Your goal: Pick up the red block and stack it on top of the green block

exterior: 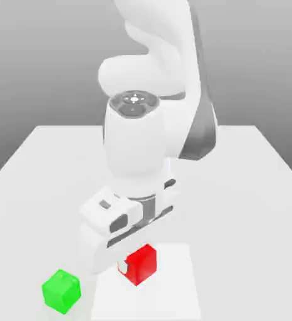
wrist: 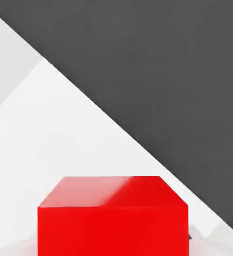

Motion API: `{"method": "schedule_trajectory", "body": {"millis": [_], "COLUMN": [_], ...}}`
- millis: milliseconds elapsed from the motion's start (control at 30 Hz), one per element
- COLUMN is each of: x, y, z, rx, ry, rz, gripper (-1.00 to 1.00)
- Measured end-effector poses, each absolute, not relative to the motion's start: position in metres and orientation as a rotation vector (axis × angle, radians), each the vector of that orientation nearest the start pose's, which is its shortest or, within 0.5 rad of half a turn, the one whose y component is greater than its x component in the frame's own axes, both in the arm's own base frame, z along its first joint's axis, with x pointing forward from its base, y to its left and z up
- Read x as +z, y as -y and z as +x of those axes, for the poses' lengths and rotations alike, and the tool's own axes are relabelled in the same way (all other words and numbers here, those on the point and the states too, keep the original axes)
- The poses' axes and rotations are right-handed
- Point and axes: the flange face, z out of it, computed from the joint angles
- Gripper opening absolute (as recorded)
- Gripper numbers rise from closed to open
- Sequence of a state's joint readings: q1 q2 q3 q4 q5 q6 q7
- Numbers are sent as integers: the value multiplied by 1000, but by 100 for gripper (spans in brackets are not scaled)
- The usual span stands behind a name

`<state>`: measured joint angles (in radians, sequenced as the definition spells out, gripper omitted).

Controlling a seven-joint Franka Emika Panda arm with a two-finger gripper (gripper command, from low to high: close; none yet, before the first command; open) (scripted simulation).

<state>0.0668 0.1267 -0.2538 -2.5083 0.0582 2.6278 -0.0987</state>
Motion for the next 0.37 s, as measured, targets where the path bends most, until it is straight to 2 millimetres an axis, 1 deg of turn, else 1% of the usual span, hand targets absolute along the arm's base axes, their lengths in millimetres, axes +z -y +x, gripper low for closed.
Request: {"method": "schedule_trajectory", "body": {"millis": [67, 100, 167, 233, 267, 367], "x": [241, 237, 218, 194, 185, 185], "y": [140, 151, 160, 162, 162, 162], "z": [451, 449, 449, 448, 447, 447], "rx": [2, 1, -2, 0, 1, 1], "ry": [-309, -328, -341, -346, -348, -348], "rz": [-3127, -3124, -3122, -3121, -3121, -3121], "gripper": [-100, -100, -100, -100, 100, 100]}}
